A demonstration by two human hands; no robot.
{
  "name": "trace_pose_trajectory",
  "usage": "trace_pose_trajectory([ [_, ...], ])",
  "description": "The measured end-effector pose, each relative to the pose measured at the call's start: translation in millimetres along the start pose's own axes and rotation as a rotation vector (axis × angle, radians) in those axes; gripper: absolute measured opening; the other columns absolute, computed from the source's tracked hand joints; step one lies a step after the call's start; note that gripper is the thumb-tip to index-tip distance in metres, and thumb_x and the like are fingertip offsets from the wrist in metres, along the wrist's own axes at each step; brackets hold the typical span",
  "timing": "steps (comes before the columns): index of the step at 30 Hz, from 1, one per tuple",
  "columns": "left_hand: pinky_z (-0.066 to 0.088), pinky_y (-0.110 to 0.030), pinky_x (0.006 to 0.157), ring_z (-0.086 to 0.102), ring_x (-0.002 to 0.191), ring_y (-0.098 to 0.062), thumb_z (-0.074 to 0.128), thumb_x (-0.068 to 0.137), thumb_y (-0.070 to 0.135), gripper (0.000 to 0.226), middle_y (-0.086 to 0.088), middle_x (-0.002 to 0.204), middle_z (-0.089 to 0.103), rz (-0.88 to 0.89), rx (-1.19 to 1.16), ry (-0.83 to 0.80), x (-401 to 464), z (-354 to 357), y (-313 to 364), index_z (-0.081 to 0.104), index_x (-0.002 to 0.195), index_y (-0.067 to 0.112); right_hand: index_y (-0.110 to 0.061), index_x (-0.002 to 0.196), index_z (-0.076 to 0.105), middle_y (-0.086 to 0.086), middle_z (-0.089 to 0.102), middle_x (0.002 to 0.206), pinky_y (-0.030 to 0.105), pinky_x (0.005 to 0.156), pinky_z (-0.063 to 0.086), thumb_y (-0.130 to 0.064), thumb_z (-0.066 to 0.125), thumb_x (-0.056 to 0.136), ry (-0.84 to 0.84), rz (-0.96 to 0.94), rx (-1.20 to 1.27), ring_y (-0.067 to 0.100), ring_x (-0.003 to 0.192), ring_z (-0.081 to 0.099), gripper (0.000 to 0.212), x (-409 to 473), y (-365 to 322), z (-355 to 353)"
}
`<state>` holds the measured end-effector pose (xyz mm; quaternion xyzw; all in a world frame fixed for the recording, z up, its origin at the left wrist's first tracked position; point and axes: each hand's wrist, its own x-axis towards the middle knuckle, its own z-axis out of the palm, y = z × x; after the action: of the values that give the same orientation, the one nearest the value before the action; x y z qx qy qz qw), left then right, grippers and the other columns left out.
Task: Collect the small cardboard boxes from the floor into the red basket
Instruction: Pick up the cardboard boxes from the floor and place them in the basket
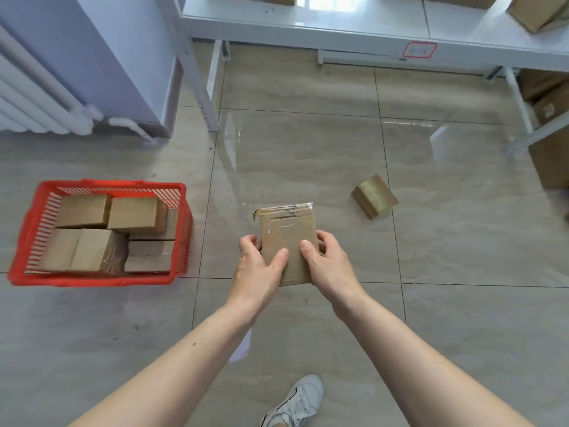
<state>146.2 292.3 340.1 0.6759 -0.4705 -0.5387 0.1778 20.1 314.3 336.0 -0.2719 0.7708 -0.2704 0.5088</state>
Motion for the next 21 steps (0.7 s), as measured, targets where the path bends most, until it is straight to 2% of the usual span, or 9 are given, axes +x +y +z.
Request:
trace_pose_trajectory([
  [5,0.047,-0.039,0.1,0.056,0.114,-0.015,0.065,0.087,0.033,0.059,0.007,0.13,0.056,-0.035,-0.026,0.031,0.3,-89.0,-40.3,0.032,0.134,0.016,-0.026,0.139,0.048,0.001,0.063,0.128,0.049,0.102,0.049,-0.05,0.052,0.081,-0.033,-0.003,-0.031,0.022,0.12,0.059,0.063,-28.7,-23.7,88.3],
  [8,0.047,-0.039,0.099,0.058,0.115,-0.018,0.066,0.087,0.034,0.057,0.004,0.129,0.058,-0.043,-0.002,0.048,1.5,-145.5,-64.8,0.035,0.132,0.017,-0.028,0.136,0.05,-0.004,0.064,0.125,0.05,0.099,0.052,-0.044,0.057,0.086,-0.073,0.021,-0.02,0.019,0.114,0.062,0.052,-43.5,-35.1,144.4],
  [11,0.047,-0.038,0.1,0.058,0.115,-0.018,0.067,0.086,0.032,0.056,0.002,0.127,0.06,-0.051,0.001,0.043,8.3,-198.6,-88.7,0.04,0.133,0.018,-0.029,0.131,0.051,-0.006,0.064,0.125,0.042,0.091,0.053,-0.043,0.06,0.088,-0.105,0.039,-0.014,0.019,0.112,0.063,0.047,-51.8,-43.9,197.0],
  [13,0.048,-0.04,0.101,0.058,0.116,-0.018,0.068,0.085,0.031,0.055,0.001,0.127,0.062,-0.053,0.01,0.027,13.1,-228.5,-102.0,0.044,0.134,0.02,-0.029,0.127,0.051,-0.005,0.065,0.122,0.039,0.092,0.053,-0.051,0.063,0.079,-0.103,0.042,-0.008,0.018,0.111,0.065,0.054,-57.8,-48.1,229.5],
  [16,0.048,-0.04,0.099,0.06,0.114,-0.018,0.067,0.085,0.03,0.051,0.001,0.124,0.064,-0.069,0.017,0.019,22.7,-264.2,-119.9,0.047,0.132,0.022,-0.026,0.129,0.05,-0.003,0.067,0.119,0.047,0.096,0.054,-0.064,0.062,0.059,-0.079,0.027,-0.005,0.019,0.11,0.066,0.081,-57.5,-50.1,273.8],
  [18,0.05,-0.037,0.096,0.061,0.11,-0.018,0.063,0.088,0.027,0.045,0.001,0.121,0.066,-0.094,-0.002,0.019,30.6,-282.5,-129.8,0.048,0.13,0.024,-0.023,0.136,0.047,-0.001,0.066,0.12,0.047,0.096,0.054,-0.062,0.063,0.061,-0.097,0.027,-0.016,0.02,0.11,0.066,0.085,-55.5,-56.0,297.7],
  [21,0.043,-0.029,0.085,0.058,0.105,-0.016,0.051,0.094,0.02,0.037,0.001,0.121,0.064,-0.11,-0.019,0.036,47.1,-304.8,-141.0,0.048,0.131,0.024,-0.022,0.137,0.047,-0.002,0.064,0.12,0.047,0.096,0.055,-0.049,0.066,0.077,-0.131,0.042,-0.026,0.019,0.109,0.066,0.069,-47.7,-66.7,326.6],
])
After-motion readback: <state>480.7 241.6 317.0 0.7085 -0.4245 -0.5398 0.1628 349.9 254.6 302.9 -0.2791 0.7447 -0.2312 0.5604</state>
